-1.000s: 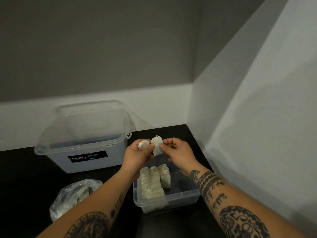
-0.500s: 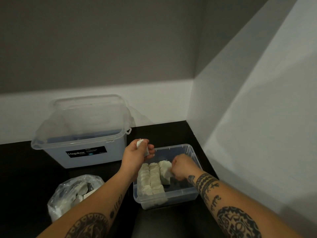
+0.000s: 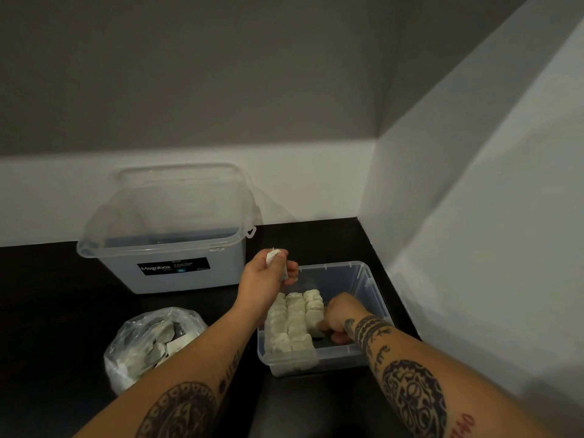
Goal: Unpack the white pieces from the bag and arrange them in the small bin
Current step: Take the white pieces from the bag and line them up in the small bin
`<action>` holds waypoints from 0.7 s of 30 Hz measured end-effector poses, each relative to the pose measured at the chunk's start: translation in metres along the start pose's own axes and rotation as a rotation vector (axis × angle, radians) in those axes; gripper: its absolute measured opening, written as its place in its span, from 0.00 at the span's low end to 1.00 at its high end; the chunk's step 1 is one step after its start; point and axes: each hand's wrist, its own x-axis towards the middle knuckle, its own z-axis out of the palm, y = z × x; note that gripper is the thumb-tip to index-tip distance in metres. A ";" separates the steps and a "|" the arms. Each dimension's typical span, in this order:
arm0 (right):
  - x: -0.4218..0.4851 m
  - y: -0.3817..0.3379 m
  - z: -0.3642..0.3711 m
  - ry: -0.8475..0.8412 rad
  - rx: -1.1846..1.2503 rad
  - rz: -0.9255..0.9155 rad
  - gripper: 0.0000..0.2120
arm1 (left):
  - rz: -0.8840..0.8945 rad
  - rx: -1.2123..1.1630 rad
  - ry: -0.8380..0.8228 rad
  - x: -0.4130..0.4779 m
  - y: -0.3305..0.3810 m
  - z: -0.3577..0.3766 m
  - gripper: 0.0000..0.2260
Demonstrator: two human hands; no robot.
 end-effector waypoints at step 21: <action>-0.065 -0.021 -0.056 0.082 0.354 -0.695 0.13 | -0.090 0.014 -0.120 0.000 0.012 0.010 0.09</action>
